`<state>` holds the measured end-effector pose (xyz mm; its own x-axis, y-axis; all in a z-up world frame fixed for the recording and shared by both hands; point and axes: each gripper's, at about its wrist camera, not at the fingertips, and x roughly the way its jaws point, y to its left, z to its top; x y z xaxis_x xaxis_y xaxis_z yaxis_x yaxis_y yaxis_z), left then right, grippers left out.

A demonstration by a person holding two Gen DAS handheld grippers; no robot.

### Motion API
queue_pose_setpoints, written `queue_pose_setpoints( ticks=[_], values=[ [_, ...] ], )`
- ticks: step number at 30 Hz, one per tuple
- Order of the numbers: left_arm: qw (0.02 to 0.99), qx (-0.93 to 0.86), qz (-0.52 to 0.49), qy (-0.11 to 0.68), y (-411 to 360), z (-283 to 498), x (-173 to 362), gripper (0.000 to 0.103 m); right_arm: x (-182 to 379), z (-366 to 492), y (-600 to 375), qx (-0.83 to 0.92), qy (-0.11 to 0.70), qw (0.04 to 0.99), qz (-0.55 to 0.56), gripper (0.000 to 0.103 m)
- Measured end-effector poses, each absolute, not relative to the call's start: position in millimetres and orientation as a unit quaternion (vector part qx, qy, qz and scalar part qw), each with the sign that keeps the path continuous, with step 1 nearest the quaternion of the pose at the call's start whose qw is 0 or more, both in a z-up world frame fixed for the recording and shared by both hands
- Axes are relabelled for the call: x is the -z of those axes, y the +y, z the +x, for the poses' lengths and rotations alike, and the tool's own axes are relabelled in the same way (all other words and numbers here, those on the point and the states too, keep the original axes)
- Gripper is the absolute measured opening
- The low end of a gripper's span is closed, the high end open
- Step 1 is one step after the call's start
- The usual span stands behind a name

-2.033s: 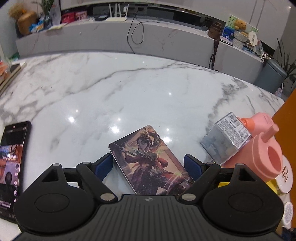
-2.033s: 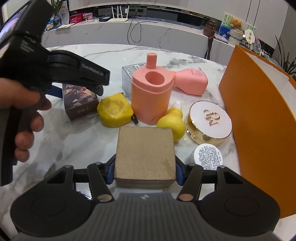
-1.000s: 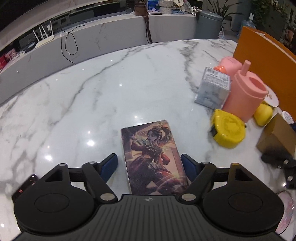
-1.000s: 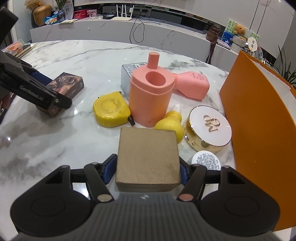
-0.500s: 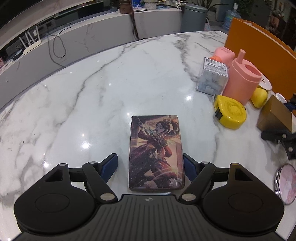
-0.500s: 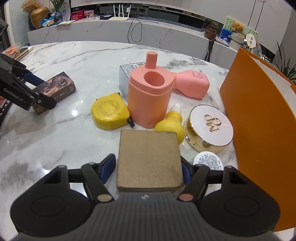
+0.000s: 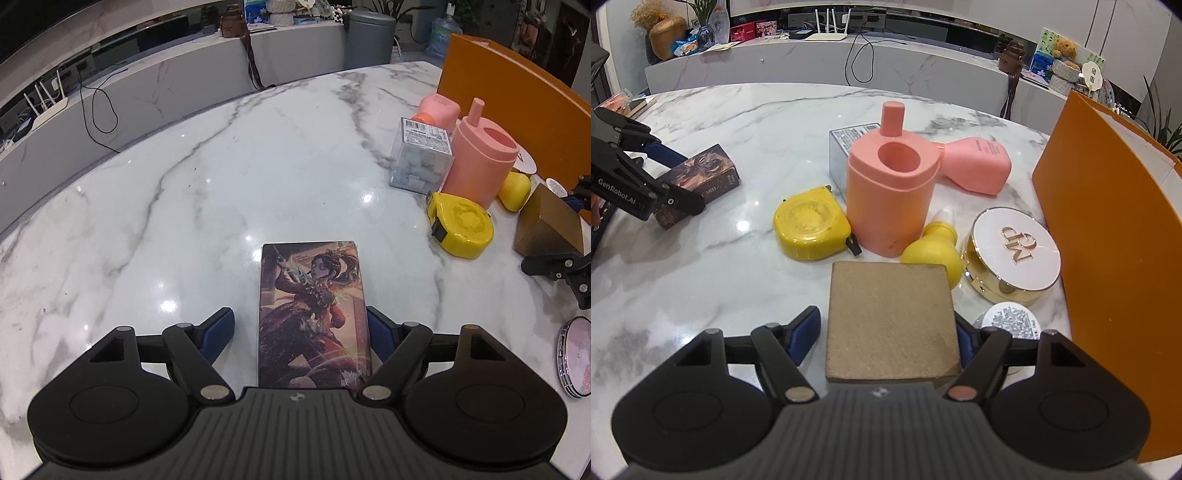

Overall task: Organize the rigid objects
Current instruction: 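Lift the tan box with the right tool while the left tool lifts the card-game box, then carry the tan box and card-game box over the orange box with both tools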

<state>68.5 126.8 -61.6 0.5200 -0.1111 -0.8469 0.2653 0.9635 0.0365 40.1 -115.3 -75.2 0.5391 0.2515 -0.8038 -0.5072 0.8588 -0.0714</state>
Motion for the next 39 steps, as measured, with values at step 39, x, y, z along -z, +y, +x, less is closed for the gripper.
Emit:
queue_pose_setpoints(
  ticks=[39],
  values=[
    [0.900,0.044,0.030,0.433,88,45,16,0.066,40,32,-122,-0.228,0.398,0.879,-0.130,0.059]
  ],
)
